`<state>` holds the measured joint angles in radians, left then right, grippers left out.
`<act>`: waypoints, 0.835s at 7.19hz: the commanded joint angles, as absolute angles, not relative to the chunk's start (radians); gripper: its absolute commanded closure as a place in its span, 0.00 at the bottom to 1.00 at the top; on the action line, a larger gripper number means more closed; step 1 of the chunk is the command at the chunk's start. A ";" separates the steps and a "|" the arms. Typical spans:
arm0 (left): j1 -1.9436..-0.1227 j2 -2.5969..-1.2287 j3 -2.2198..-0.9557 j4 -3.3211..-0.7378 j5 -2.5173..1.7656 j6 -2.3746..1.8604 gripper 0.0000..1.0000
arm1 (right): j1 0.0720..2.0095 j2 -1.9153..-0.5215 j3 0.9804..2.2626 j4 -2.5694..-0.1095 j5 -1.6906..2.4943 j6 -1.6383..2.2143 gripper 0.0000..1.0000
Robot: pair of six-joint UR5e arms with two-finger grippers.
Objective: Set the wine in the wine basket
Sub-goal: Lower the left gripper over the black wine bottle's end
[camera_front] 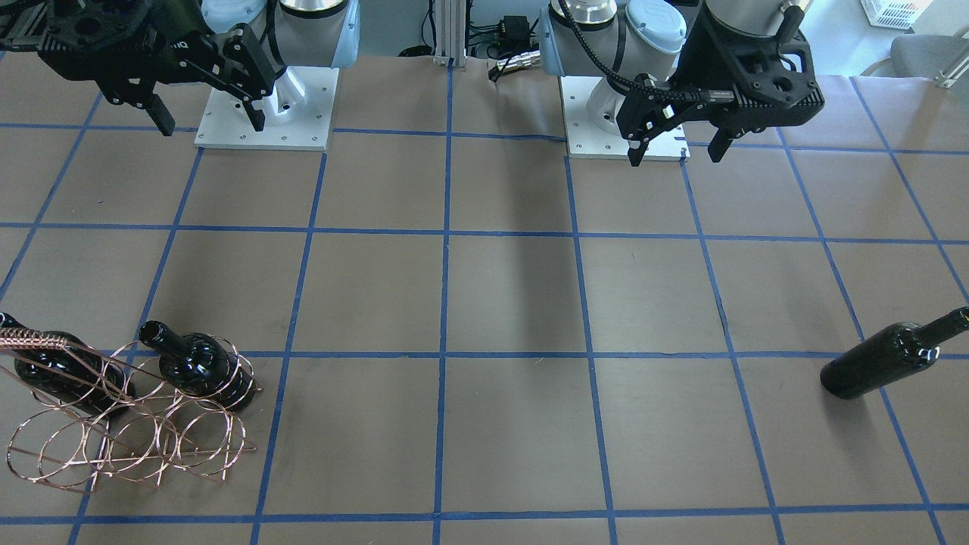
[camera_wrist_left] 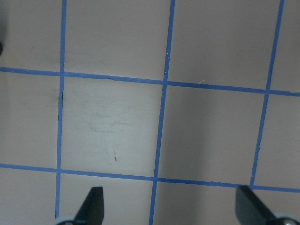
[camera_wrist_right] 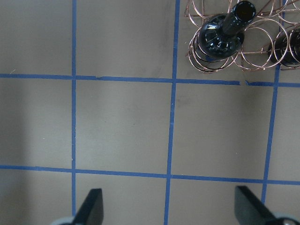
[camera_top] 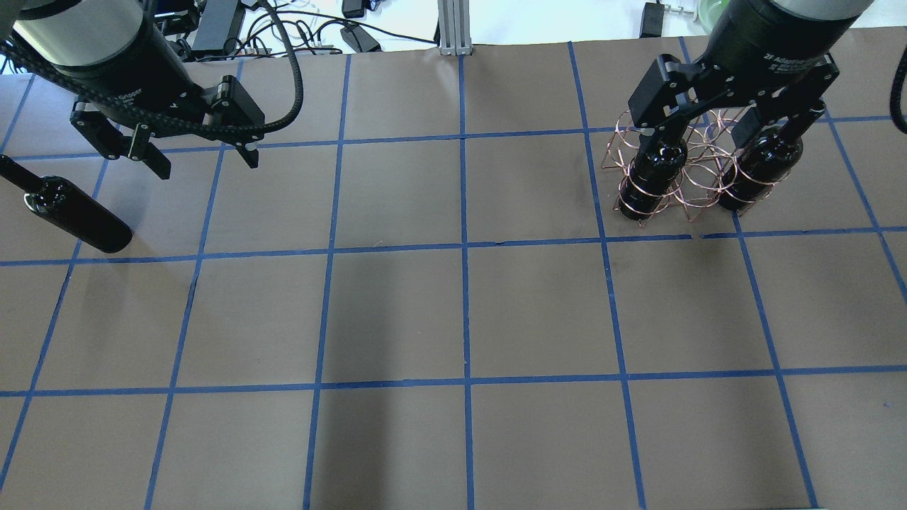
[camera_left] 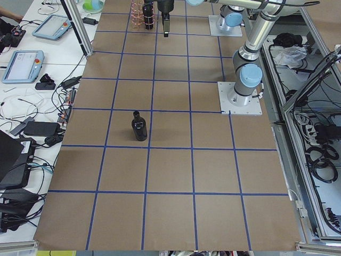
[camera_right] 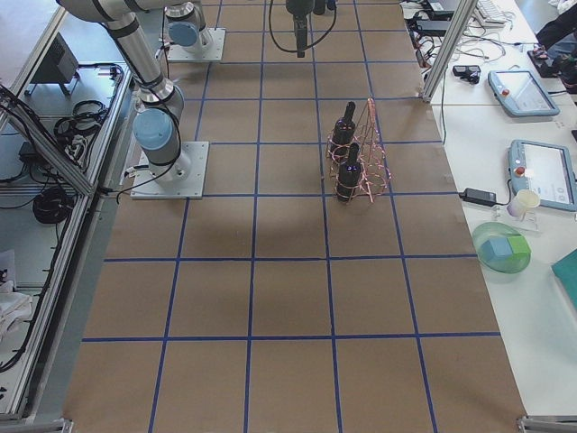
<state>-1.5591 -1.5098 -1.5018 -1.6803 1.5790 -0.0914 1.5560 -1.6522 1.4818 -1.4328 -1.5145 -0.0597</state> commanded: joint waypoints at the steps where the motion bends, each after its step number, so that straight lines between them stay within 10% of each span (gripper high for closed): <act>1: -1.560 -1.509 -1.514 -1.684 1.589 -0.077 0.00 | 1.555 -1.651 1.482 -1.433 -1.519 -0.061 0.00; 6: -1.285 -1.506 -1.519 -1.573 1.646 0.207 0.00 | 1.555 -1.654 1.489 -1.430 -1.516 -0.060 0.00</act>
